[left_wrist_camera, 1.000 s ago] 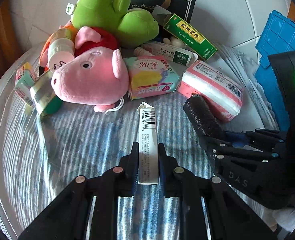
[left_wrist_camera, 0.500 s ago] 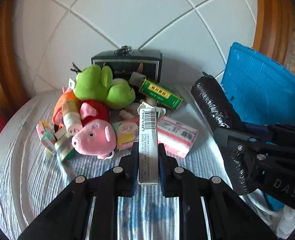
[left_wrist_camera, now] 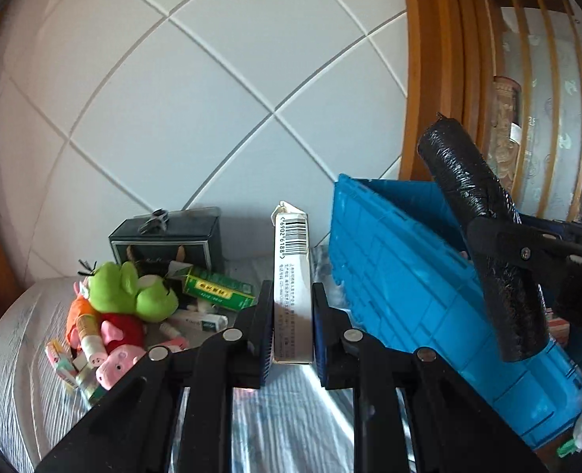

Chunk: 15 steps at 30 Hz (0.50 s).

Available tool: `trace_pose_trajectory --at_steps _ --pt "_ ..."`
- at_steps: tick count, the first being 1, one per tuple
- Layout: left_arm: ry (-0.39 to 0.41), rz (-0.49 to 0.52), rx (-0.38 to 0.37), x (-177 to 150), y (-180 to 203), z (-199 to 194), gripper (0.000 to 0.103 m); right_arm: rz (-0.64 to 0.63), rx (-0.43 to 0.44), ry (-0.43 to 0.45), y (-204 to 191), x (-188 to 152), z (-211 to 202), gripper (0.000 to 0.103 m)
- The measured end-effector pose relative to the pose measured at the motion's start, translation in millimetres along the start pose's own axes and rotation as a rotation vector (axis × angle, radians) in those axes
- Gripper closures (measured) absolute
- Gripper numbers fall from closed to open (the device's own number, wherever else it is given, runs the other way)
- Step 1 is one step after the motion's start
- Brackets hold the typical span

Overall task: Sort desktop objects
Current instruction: 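Carry the white tube and black cylinder into the blue crate and release both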

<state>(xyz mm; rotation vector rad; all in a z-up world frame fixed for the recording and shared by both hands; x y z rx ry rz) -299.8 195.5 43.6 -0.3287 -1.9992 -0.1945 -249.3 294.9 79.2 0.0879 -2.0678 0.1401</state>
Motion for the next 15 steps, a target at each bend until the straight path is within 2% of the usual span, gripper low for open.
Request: trace_pose_trajectory --at_steps 8,12,15 --pt "0.012 0.124 -0.139 47.0 123.4 -10.5 0.086 0.054 -0.203 0.051 108.9 6.1 -65.2 0.072" --pt "-0.087 0.172 -0.248 48.2 188.8 -2.3 0.086 0.096 -0.283 0.015 166.8 -6.4 -80.8 0.072" --pt "-0.187 0.201 -0.302 40.5 228.3 8.3 0.086 0.128 -0.321 -0.05 206.4 -23.4 -80.4 0.072"
Point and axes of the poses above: each gripper's, at about its wrist camera, not at the fingertips, and z roughly the way its jaws point, y to its right, x to its top, the point moved 9 cm from there along z, roughly the way its jaws point, and after that the axes turned 6 degrees about x, right-handed, at the moved point
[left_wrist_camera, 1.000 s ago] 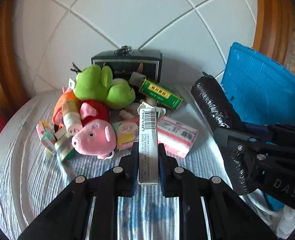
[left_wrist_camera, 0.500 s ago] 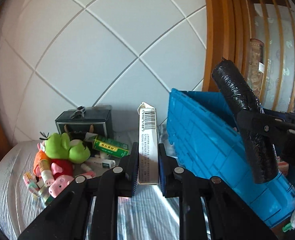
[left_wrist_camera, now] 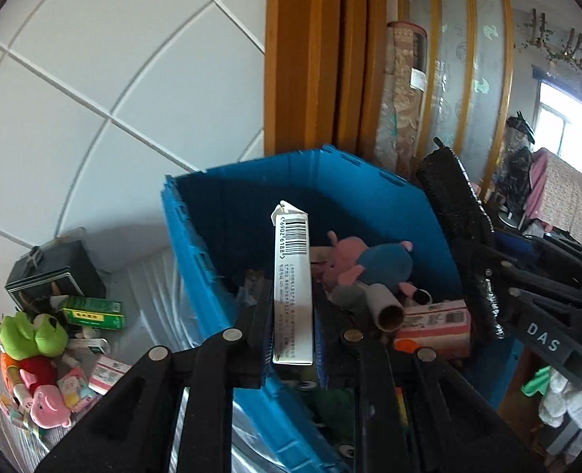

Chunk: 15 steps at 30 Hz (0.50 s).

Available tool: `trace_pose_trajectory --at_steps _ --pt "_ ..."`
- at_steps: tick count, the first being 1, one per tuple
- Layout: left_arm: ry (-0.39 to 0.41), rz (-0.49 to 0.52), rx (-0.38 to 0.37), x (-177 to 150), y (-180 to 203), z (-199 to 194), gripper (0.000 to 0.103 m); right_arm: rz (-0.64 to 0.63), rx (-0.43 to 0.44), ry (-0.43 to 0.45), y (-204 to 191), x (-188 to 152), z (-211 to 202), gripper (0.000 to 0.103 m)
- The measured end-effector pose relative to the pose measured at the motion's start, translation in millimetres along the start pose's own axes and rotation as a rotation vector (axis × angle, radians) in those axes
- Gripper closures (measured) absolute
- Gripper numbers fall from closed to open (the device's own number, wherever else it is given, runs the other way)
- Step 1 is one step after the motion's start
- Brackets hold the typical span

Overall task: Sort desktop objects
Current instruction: 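Carry the white tube and black cylinder into the blue crate and release both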

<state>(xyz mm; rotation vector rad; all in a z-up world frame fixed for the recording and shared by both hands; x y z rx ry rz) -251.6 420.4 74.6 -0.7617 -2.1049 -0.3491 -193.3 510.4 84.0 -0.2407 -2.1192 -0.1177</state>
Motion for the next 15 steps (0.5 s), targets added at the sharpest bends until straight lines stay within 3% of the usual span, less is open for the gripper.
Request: trace_pose_trajectory --at_steps 5,9,15 --pt "-0.129 0.071 -0.019 -3.5 42.7 36.5 0.086 0.007 -0.034 -0.129 56.3 -26.7 15.9 0.072" --pt "-0.288 0.076 -0.076 -21.7 69.9 66.8 0.086 0.006 -0.032 -0.23 80.0 -48.7 33.7 0.072" --pt "-0.436 0.126 -0.087 -46.7 97.0 95.3 0.086 0.031 -0.032 -0.384 112.4 -75.4 58.9 0.072"
Point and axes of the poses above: each gripper's, at about its wrist camera, not at the fingertips, and z roughly the way its jaws point, y to its right, x to its top, the point moved 9 cm from there along z, roughly the way its jaws point, and after that the axes turned 6 degrees about x, right-handed, at the moved point
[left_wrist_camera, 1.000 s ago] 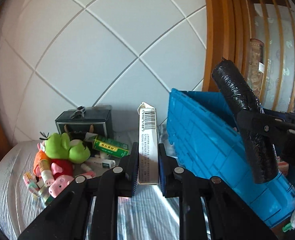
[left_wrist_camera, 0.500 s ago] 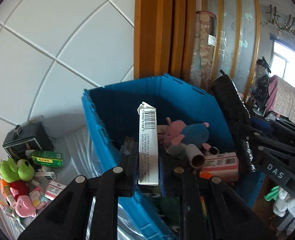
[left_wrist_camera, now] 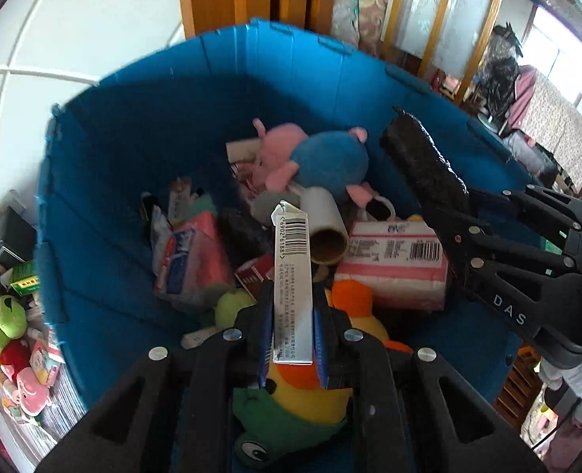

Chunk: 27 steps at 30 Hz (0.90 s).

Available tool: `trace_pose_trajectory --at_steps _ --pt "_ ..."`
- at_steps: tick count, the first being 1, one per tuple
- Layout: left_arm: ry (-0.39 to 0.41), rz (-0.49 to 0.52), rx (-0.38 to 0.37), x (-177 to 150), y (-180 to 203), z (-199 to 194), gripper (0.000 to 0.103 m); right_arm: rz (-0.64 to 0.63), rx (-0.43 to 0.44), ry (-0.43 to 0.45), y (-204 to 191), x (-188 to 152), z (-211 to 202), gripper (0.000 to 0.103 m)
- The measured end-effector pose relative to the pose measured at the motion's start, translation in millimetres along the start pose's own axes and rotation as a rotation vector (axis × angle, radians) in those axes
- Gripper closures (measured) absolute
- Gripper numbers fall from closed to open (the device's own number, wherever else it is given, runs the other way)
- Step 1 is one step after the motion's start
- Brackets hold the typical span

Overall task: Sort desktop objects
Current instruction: 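Carry the white tube and black cylinder into the blue crate and release both, then withdraw both tools from the crate back over the bed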

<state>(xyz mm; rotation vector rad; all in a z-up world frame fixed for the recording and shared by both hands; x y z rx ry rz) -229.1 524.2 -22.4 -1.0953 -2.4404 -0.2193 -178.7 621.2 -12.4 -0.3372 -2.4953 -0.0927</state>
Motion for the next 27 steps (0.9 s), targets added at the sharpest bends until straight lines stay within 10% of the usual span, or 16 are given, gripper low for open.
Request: trace_pose_trajectory --at_steps 9,12,16,18,27 --pt "-0.053 0.065 0.049 -9.8 13.5 13.5 0.085 0.001 0.007 -0.108 10.7 -29.4 28.0 0.07" --pt "-0.061 0.073 0.073 -12.8 13.0 13.9 0.067 -0.009 -0.013 -0.104 11.2 -26.4 26.9 0.068" --pt "-0.004 0.05 0.061 -10.3 8.4 0.0 0.044 -0.023 -0.038 -0.078 8.5 -19.0 15.1 0.015" --pt "0.047 0.039 0.058 -8.8 2.8 -15.7 0.044 -0.032 -0.057 -0.053 6.7 -14.0 5.9 0.005" --pt "0.31 -0.072 0.103 -22.4 -87.4 -111.2 0.034 -0.074 -0.003 0.14 -48.5 26.5 -69.7 0.0"
Point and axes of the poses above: each gripper's, at about its wrist camera, not at the fingertips, and z roughly the way its jaws point, y to its right, x to its top, the point moved 9 cm from there along z, roughly the way its jaws point, and after that the axes turned 6 degrees about x, right-handed, at the moved point
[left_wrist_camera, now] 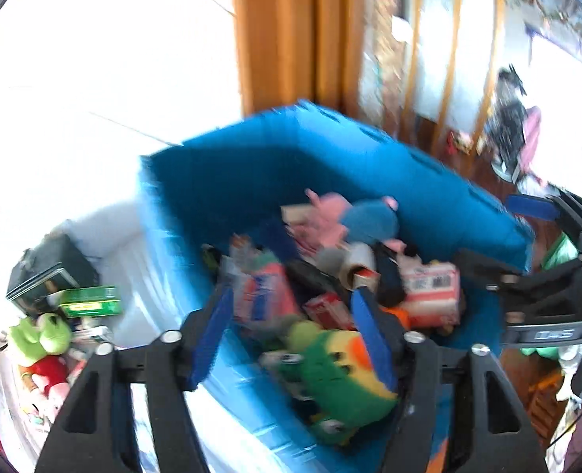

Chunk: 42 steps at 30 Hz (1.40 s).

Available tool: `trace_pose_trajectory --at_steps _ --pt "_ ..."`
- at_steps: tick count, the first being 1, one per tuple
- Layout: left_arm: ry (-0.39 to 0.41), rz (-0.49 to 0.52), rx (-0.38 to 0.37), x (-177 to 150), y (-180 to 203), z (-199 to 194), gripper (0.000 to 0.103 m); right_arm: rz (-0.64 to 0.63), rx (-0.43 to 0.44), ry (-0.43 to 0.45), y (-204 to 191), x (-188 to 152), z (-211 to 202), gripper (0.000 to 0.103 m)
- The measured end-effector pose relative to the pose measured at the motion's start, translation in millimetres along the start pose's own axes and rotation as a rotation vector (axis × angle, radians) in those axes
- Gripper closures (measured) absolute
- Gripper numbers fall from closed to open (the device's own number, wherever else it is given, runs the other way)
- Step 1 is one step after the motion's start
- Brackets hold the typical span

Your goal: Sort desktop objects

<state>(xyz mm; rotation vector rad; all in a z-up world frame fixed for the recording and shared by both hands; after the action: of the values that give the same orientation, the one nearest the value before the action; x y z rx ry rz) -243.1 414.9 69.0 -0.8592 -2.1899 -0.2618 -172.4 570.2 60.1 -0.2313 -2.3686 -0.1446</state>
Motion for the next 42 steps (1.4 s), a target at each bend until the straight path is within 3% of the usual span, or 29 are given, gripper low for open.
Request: trace_pose_trajectory --at_steps 4,7,14,19,23,26,32,38,42 --pt "0.057 -0.082 0.074 -12.3 -82.4 -27.7 0.034 -0.036 0.099 0.1 -60.9 29.2 -33.0 0.0" --pt "0.063 -0.149 0.134 -34.7 -152.6 -41.8 0.034 -0.064 0.173 0.12 -113.4 42.7 -41.7 0.0" --pt "0.007 -0.312 0.303 -113.6 -334.7 -55.9 0.034 -0.149 0.335 0.101 -259.6 63.7 -14.3 0.0" --pt "-0.07 -0.403 0.435 -173.4 -454.4 -51.0 0.034 -0.136 0.41 -0.02 -354.5 72.1 64.3 0.0" --pt "-0.136 -0.489 0.497 -213.8 -537.4 -34.1 0.034 -0.12 0.436 -0.139 -416.4 69.3 137.8 0.0" --pt "-0.183 -0.538 0.52 -237.9 -590.0 -12.8 0.034 -0.149 0.414 -0.177 -454.5 73.1 184.8 0.0" --pt "-0.271 -0.625 0.518 -267.6 -671.8 66.4 0.034 -0.172 0.408 -0.216 -516.7 101.0 288.0 0.0" --pt "-0.337 -0.696 0.523 -286.3 -737.2 159.6 0.034 -0.183 0.464 -0.238 -590.7 122.0 382.4 0.0" --pt "-0.386 -0.679 0.578 -295.0 -767.4 212.9 0.034 -0.2 0.441 -0.282 -619.8 115.5 439.8 0.026"
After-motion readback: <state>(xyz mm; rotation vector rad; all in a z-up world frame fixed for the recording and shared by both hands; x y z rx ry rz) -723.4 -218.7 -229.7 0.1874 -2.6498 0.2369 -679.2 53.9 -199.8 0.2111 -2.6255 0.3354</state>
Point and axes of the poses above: each gripper's, at about its wrist camera, not at the fingertips, and z roughly the way its jaws point, y to its right, x to its top, the point moved 9 cm from there along z, roughly the way its jaws point, and after that the axes turned 6 degrees about x, right-handed, at the moved point
